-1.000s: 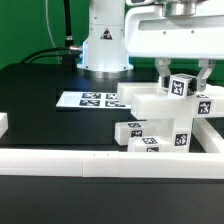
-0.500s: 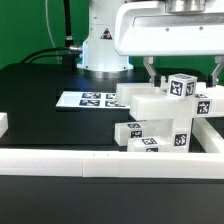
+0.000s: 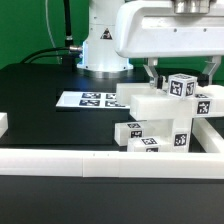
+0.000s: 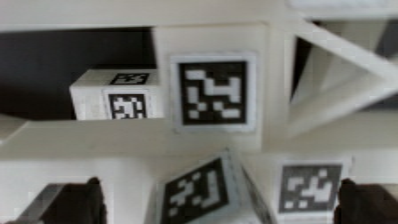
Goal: Assemble chair
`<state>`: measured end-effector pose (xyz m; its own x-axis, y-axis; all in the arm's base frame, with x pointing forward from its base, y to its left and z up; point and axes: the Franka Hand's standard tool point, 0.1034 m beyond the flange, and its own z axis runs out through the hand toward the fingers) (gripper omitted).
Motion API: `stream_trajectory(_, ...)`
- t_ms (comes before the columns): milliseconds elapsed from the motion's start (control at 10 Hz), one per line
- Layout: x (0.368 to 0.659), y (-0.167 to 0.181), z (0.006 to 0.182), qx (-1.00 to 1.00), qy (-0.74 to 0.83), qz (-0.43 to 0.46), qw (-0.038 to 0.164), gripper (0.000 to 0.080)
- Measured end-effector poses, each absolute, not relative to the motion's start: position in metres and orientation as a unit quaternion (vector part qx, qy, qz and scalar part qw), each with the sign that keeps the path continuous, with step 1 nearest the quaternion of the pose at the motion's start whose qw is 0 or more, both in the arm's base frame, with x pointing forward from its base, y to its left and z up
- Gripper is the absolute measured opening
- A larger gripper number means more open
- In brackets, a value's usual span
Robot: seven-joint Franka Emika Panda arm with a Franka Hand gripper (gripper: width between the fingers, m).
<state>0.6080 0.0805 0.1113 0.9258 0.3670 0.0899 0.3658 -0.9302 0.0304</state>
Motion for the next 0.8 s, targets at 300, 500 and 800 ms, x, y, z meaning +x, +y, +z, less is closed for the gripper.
stream_trajectory(300, 0.6076, 0.0792, 0.1106, 0.973, 0.228, 0.046, 0.012, 0.0525)
stream_trajectory(500, 0.6072, 0.0791, 0.1098, 0.976, 0.212, 0.046, 0.011, 0.0281)
stream_trajectory(800, 0.6074, 0.0782, 0.1091, 0.993, 0.11, 0.047, -0.001, 0.0282)
